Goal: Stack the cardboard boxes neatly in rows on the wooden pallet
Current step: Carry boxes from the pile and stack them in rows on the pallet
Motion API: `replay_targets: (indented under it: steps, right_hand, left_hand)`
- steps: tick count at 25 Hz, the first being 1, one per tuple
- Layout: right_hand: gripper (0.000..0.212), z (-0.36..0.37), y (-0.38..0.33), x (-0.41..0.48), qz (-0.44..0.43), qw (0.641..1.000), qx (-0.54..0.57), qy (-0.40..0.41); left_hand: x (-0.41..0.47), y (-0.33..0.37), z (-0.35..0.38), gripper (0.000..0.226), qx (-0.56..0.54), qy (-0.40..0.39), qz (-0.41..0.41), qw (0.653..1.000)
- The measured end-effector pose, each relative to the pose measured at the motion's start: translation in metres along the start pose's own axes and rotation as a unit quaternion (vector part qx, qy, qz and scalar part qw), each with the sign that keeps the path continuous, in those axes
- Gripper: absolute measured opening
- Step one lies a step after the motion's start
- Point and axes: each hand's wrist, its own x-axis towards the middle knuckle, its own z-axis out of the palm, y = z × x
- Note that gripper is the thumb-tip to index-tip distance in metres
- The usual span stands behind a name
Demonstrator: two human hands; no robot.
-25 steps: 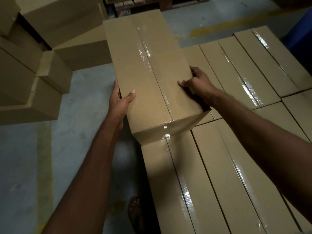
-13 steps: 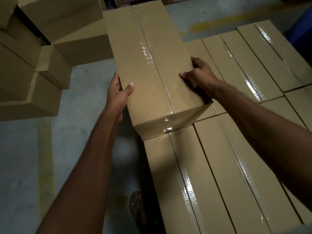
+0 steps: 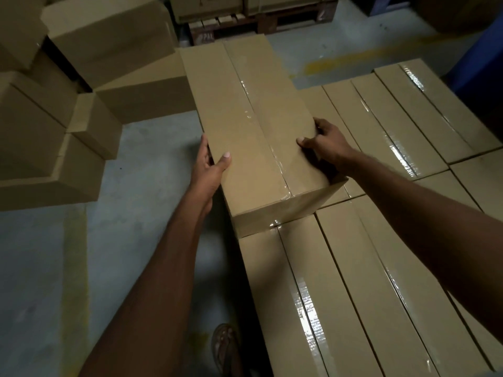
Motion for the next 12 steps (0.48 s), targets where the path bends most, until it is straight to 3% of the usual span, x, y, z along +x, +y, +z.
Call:
replay_targets:
  steps: [9,12]
  right_hand:
    - [0.067,0.004,-0.008,-0.012,0.039,0.997,-0.049,0.037]
    - [0.077,0.015,-0.017,-0.032,0.031,0.982,-0.142,0.117]
  left_hand:
    - [0.016,-0.005,-0.013,0.086,0.024,-0.052,-0.023,0.998]
    - [-0.001,0.002,-0.013,0.077,0.036,-0.049,-0.027,0.998]
